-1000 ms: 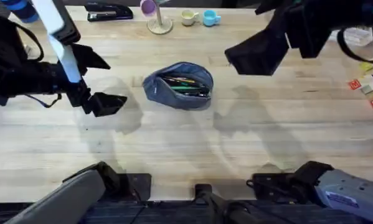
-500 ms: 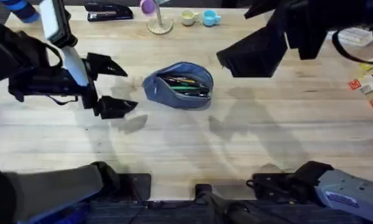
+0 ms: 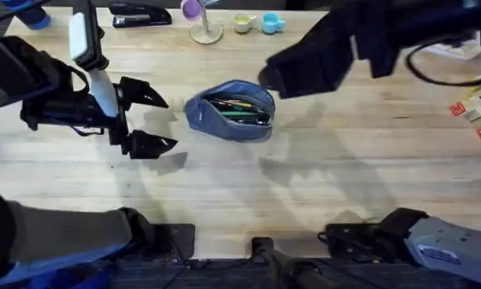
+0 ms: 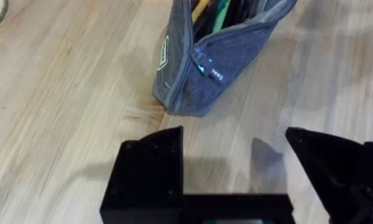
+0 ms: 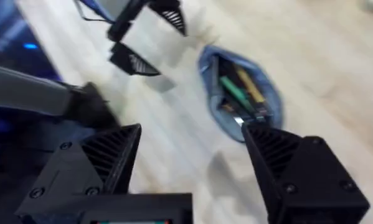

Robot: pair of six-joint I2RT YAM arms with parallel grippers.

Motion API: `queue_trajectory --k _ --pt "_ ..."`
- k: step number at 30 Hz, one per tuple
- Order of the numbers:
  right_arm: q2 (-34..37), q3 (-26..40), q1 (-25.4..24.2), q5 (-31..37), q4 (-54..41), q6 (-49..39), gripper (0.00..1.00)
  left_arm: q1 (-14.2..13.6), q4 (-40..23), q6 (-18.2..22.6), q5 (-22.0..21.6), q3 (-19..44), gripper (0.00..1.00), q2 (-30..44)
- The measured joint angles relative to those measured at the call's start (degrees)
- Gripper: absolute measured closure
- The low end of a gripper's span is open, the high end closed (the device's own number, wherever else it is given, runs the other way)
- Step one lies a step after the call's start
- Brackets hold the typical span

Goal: Unzip the bag, pick up the pens from the table one at a time and place them inside, then zip the bag closed.

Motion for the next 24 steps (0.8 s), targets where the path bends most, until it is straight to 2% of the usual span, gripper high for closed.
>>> queue_trajectory --k 5,11,14,20,24 --pt "3.6 0.0 0.1 -4.1 0.0 6.6 0.004 0.0 0.0 0.2 -0.7 0.0 0.007 0.0" --pt "6.7 0.0 3.0 -4.2 1.8 12.2 0.004 0.0 0.0 0.4 -0.7 0.0 0.007 0.0" --pt "7.1 0.0 5.6 -1.1 3.7 15.7 0.004 0.0 0.0 0.4 -0.7 0.0 0.007 0.0" --pt "7.1 -0.1 12.3 10.0 5.1 24.9 0.005 0.0 0.0 0.4 -0.7 0.0 0.007 0.0" --pt "6.9 -2.8 17.8 16.6 9.7 30.4 0.006 0.0 0.0 0.4 -0.7 0.0 0.007 0.0"
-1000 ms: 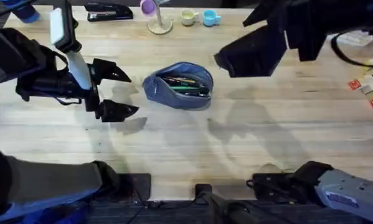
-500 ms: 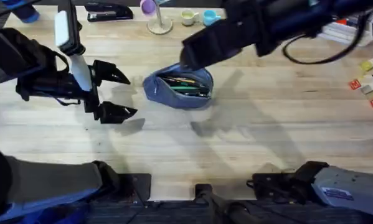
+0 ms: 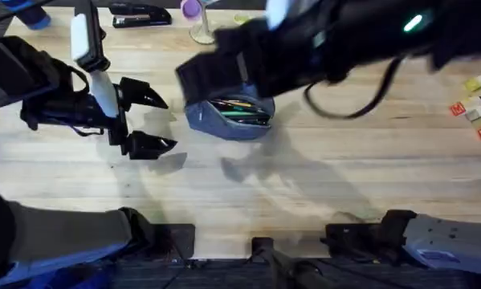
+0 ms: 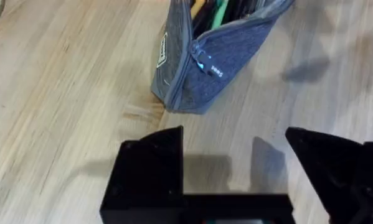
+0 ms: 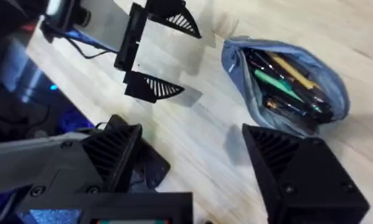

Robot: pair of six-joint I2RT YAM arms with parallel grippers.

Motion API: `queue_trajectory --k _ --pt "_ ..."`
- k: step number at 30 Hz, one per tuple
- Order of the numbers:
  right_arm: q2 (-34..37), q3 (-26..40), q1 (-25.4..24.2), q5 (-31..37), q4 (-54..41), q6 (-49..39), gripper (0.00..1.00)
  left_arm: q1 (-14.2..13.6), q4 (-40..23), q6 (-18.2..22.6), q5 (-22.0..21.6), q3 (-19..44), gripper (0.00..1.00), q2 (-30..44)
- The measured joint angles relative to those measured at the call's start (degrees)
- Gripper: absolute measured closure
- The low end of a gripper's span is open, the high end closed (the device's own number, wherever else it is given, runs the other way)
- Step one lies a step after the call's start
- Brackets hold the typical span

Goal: Unzip the bag, pick up the pens from the table one at a time and place them inside, then zip the bag closed.

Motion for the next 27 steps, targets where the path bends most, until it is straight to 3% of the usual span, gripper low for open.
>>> queue_trajectory --k 11,27 --pt "0.1 -8.2 8.2 13.8 10.3 13.4 0.005 0.0 0.0 0.0 0.0 0.0 0.008 0.0" --pt "4.0 -9.0 10.8 16.2 13.3 17.4 0.005 0.0 0.0 0.0 0.0 0.0 0.008 0.0"
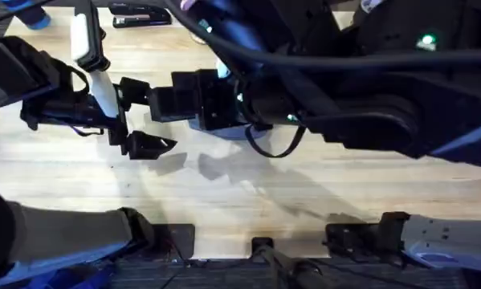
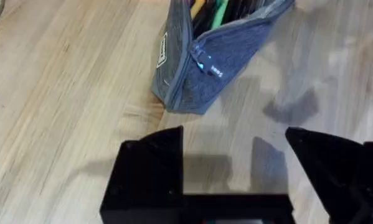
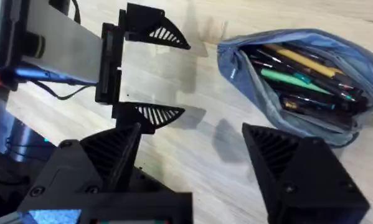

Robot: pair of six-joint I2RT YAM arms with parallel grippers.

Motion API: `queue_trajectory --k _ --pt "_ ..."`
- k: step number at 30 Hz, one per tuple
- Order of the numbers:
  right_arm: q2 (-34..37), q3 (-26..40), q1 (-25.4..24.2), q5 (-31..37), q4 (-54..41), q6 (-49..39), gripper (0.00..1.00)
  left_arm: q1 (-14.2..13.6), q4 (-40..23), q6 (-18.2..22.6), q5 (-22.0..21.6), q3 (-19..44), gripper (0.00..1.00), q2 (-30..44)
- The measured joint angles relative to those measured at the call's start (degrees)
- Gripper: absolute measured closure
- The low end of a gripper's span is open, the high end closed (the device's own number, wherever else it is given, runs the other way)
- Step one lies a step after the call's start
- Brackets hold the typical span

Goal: Unzip the bag, pick up the pens from the table one at a time and place them inside, then zip the bag closed.

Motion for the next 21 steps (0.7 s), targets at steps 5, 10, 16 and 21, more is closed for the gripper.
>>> queue_trajectory --k 5,10,16,21 --pt "0.1 0.0 0.0 0.0 0.4 0.3 0.005 0.0 0.0 0.0 0.0 0.0 0.008 0.0" --pt "1.4 0.0 0.0 0.2 2.7 1.1 0.005 0.0 0.0 0.0 0.0 0.0 0.008 0.0" --pt "4.5 0.0 0.0 0.2 4.2 1.5 0.005 0.0 0.0 0.0 0.0 0.0 0.008 0.0" --pt "6.5 0.0 0.0 0.2 6.0 1.5 0.005 0.0 0.0 0.0 0.0 0.0 0.008 0.0"
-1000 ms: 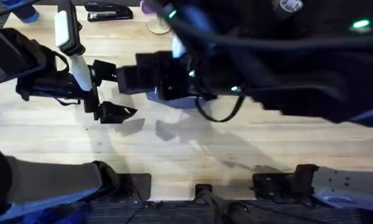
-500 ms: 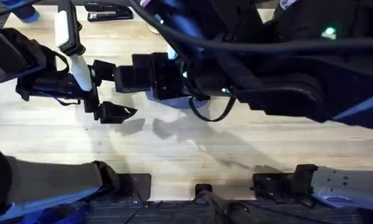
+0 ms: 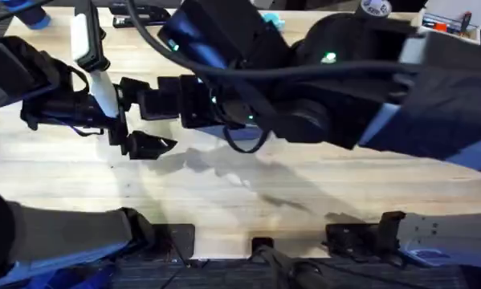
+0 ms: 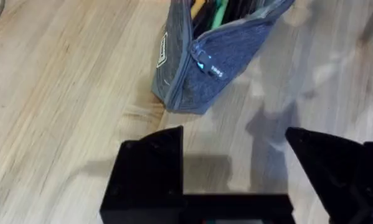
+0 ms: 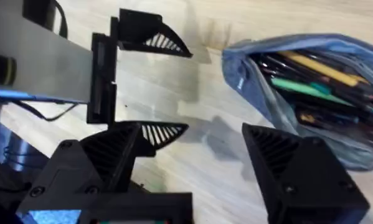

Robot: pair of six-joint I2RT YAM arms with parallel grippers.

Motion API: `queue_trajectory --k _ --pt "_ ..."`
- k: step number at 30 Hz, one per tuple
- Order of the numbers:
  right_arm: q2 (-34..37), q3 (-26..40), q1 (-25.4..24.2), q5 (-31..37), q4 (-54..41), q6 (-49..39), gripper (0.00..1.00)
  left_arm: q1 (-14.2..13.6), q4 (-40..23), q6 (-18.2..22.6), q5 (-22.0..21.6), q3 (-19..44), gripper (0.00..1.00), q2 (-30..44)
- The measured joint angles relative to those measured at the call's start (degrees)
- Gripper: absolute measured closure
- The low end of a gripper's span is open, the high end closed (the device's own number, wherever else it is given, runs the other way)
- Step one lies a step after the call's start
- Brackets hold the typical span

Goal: Unzip the bag, pick up the pens from the table one at a time and place them inside, then zip the bag closed.

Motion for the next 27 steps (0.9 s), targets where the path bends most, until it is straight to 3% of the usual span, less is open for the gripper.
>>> queue_trajectory --k 18,27 --pt "7.2 0.0 -0.3 0.0 6.9 0.2 0.004 0.0 0.0 0.0 0.0 0.0 0.008 0.0" --pt "10.9 0.0 -2.9 0.0 7.4 3.0 0.005 0.0 0.0 0.0 0.0 0.0 0.008 0.0"
